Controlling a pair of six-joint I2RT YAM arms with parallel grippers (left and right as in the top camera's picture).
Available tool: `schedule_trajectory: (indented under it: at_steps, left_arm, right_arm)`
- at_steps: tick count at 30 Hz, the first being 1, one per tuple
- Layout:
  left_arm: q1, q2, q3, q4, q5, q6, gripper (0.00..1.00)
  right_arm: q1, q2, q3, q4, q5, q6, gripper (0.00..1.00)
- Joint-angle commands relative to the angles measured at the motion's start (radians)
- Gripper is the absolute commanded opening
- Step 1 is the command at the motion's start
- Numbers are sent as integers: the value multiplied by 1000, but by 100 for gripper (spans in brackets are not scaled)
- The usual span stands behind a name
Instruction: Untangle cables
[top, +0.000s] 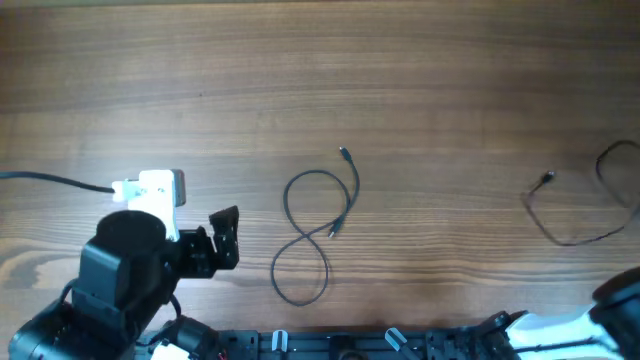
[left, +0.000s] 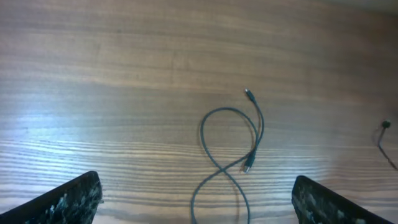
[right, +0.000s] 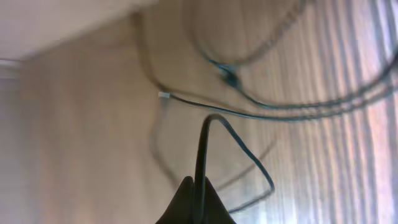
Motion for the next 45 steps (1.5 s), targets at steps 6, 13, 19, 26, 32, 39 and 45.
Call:
schedule_trajectory:
  at_steps: [6,13,19,26,32,39,45]
  left_arm:
    - [-1,54,0,-1,17,-15,99]
    - [-1,58,0,-1,58,-14,99]
    - [-1,58,0,-1,76,-14,99]
    - [-1,58,0,-20,76,-14,100]
    - [-1,58,0,-38,76,-14,100]
    - [-1,58,0,-39,76,-14,100]
    - [-1,58,0,-39,76,-6,100]
  right_arm:
    - [0,239,5,-209,40,26,87]
    - [12,238,3,-448,-51,90,100]
    - [183,238,-87,-515,-121,78,54]
    - [568,238,-145,-409,-175,113,4]
    - [801,238,-146,-389,15,200,4]
    - [865,238,-169,-562,259,518,4]
    - [864,238,-448,-381,301,632,4]
